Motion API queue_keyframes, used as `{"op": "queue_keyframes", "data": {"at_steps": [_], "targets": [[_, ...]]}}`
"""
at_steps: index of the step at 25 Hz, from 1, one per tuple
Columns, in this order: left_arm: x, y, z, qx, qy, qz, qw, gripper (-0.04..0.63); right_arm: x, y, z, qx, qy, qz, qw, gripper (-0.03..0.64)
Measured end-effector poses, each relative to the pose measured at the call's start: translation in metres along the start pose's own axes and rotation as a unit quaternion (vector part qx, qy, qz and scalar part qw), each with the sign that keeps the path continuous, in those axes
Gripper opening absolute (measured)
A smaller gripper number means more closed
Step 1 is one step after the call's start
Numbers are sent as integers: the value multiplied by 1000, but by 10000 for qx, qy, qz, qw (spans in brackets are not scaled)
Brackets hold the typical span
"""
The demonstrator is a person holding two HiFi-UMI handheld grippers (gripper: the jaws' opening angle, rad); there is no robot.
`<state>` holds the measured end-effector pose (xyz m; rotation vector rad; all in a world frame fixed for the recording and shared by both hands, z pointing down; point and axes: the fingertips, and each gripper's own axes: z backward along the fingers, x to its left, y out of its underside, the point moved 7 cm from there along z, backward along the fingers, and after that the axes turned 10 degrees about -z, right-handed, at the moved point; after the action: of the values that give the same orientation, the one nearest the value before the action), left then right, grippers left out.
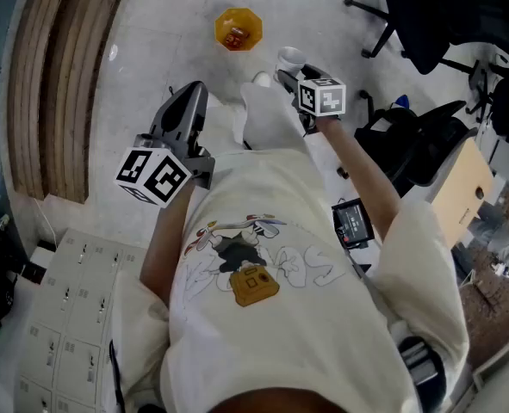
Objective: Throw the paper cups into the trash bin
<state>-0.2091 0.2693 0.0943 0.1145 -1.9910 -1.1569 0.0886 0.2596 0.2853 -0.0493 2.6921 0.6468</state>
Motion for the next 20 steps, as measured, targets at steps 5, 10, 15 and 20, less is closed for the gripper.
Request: {"op": "queue_keyframes", "data": {"at_steps": [5, 10, 15, 20], "targets": [[-28, 14, -20, 408, -419, -755, 9954, 6, 27, -22, 46, -225, -384, 820, 9956, 281], [-41, 27, -40, 704, -559, -906, 9918, 6, 47, -58, 80, -599, -650, 1060, 9904, 281], [-56, 30, -55, 751, -628, -954, 9906, 6, 51, -71, 103, -736, -1117, 1260, 9830, 281], [-72, 32, -68, 675, -779, -943, 9902, 6, 37, -75, 114, -734, -1541, 1514, 9736, 281]]}}
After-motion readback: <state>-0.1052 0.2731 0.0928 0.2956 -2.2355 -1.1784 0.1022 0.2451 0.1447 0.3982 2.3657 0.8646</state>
